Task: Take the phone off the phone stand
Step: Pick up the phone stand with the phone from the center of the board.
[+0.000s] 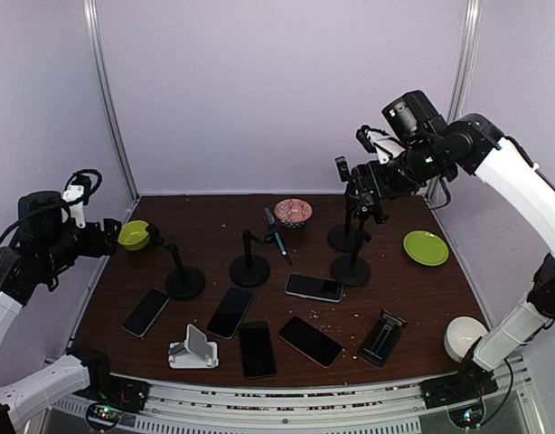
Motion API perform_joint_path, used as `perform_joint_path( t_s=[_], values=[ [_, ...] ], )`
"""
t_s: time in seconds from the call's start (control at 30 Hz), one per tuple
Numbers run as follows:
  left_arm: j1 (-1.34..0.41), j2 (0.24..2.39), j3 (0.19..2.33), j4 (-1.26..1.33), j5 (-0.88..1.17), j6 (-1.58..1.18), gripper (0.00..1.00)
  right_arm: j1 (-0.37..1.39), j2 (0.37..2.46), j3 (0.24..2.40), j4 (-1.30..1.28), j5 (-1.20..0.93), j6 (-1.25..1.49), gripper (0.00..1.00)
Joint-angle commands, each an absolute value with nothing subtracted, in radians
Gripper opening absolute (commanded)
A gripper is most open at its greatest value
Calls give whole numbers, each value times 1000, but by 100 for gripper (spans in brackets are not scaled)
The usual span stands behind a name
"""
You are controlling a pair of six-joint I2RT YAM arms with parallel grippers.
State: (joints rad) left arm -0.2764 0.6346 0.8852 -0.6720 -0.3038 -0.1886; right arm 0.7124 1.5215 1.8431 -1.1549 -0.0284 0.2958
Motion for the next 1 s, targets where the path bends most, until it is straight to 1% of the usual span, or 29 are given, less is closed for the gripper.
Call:
perform_joint_path(
  t_s=[0.0, 0.13, 0.27, 0.4, 0.5, 0.6, 0.73, 0.77, 0.9, 0.97],
  values=[
    [-271, 660, 882, -583, -44, -161, 93, 724, 1513, 1871, -1077, -75, 252, 83],
    [-272, 713, 900, -577, 94, -174, 89, 749, 1500, 1844, -1008, -127, 223, 86],
    [-299, 771, 902, -516, 256, -191, 87, 785, 1496, 1815, -908, -191, 204, 90],
    [-379, 860, 923, -455, 250, -172, 87, 813, 1525, 1788, -842, -211, 185, 91],
    [-390, 947, 944, -412, 259, -182, 87, 826, 1545, 1719, -771, -165, 171, 91],
    [-442, 989, 896, -258, 214, -201, 86, 843, 1563, 1632, -676, -131, 147, 90],
    [-530, 1065, 846, -52, 168, -132, 87, 892, 1569, 1518, -560, -21, 71, 90],
    [-543, 1082, 838, -26, 172, -106, 87, 900, 1568, 1485, -524, 6, 53, 91],
    [-559, 1149, 744, 227, 225, -34, 87, 928, 1532, 1331, -354, 62, 2, 91],
    [-561, 1180, 728, 292, 267, -2, 87, 929, 1513, 1261, -286, 77, -9, 91]
  ],
)
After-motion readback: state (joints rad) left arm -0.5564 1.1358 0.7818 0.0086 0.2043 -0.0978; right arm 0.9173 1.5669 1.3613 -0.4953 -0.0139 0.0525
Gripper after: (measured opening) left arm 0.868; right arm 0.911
